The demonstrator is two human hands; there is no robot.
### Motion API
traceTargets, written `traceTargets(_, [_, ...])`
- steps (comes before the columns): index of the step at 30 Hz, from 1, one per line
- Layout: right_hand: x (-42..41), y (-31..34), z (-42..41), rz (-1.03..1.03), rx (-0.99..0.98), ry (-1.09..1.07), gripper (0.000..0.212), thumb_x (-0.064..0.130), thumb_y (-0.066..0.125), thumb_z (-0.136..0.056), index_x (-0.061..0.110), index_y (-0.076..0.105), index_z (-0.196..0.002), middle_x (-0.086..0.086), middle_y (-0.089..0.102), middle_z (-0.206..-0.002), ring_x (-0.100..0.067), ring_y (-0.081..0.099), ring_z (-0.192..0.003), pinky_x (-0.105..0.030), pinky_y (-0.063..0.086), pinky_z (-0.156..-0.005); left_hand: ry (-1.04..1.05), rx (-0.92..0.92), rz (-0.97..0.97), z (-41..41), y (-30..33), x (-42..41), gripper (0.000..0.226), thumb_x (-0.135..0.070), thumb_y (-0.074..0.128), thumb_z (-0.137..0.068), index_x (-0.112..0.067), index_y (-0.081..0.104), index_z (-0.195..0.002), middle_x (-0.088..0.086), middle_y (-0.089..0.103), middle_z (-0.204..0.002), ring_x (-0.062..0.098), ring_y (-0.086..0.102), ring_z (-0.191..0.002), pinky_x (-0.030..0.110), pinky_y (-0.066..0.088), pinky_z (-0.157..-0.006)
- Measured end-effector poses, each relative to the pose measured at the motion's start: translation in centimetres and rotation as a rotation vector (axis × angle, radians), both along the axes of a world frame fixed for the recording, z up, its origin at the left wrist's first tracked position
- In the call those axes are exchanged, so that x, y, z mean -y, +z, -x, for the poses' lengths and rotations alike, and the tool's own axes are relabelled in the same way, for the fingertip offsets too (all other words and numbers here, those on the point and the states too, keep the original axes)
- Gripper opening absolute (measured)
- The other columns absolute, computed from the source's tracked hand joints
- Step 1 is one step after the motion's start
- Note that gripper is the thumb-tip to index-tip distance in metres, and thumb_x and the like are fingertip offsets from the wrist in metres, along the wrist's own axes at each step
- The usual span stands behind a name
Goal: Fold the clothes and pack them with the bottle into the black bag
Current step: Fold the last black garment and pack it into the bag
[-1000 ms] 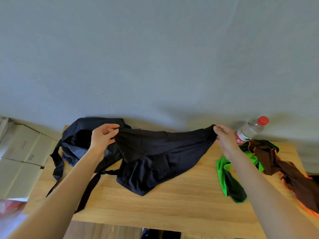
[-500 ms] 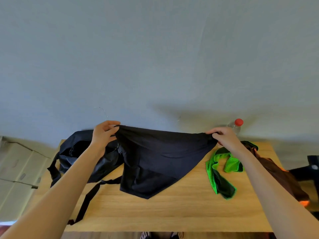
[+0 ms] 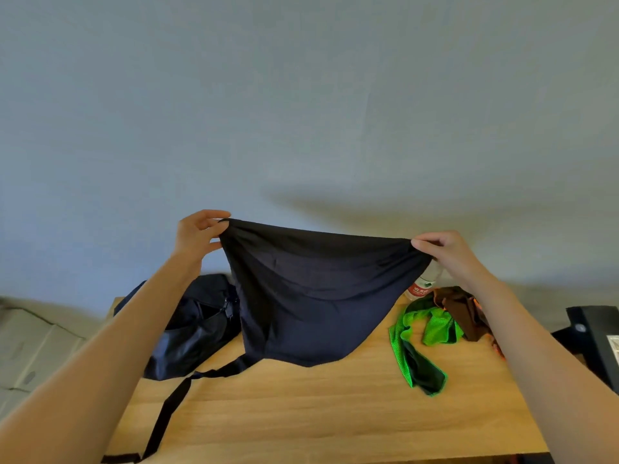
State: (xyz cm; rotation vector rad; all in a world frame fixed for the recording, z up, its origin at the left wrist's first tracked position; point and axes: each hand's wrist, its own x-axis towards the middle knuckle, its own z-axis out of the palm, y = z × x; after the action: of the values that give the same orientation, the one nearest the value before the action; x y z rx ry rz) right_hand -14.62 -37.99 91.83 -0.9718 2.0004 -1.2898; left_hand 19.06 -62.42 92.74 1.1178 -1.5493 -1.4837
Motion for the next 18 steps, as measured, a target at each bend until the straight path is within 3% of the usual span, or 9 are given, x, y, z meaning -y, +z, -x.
traceTargets(4, [0.0, 1.9, 0.1, 0.047, 0.007, -0.028, 0.016, 0.000, 0.056, -0.091, 0.008, 0.069, -0.090, 0.003, 0.065, -0.078, 0.005, 0.057, -0.061, -0.014, 0.041, -0.055, -0.021, -0.014, 0.033, 0.8, 2.5, 0.5, 0.015, -0.002, 0.058, -0.090, -0.015, 0.065, -0.096, 0.005, 0.064, -0.086, 0.016, 0.062, -0.083, 0.028, 0.053, -0.074])
traceTargets(8, [0.4, 4.0, 0.6, 0.078, -0.037, -0.017, 0.026, -0.004, 0.048, -0.093, 0.016, 0.058, -0.082, -0.006, 0.056, -0.077, -0.018, 0.050, -0.072, -0.029, 0.039, -0.062, -0.029, -0.057, 0.065, 1.5, 4.7, 0.8, 0.014, -0.003, 0.060, -0.089, -0.014, 0.065, -0.097, 0.004, 0.065, -0.086, 0.015, 0.063, -0.082, 0.022, 0.054, -0.069])
traceTargets(11, [0.8, 5.2, 0.8, 0.060, -0.130, 0.000, 0.028, -0.008, 0.043, -0.092, 0.013, 0.050, -0.077, -0.007, 0.049, -0.077, -0.021, 0.045, -0.073, -0.030, 0.038, -0.062, -0.021, -0.081, 0.074, 2.0, 5.9, 0.8, 0.015, -0.004, 0.060, -0.089, -0.010, 0.064, -0.103, 0.004, 0.065, -0.088, 0.014, 0.063, -0.083, 0.020, 0.055, -0.069])
traceTargets(18, [1.3, 6.0, 2.0, -0.051, -0.405, 0.028, 0.034, -0.011, 0.038, -0.093, 0.002, 0.069, -0.089, -0.008, 0.061, -0.095, -0.022, 0.052, -0.088, -0.028, 0.039, -0.070, -0.012, -0.074, 0.103, 2.5, 7.0, 0.4, 0.013, -0.005, 0.059, -0.090, -0.015, 0.065, -0.097, 0.004, 0.065, -0.091, 0.016, 0.063, -0.087, 0.022, 0.053, -0.071])
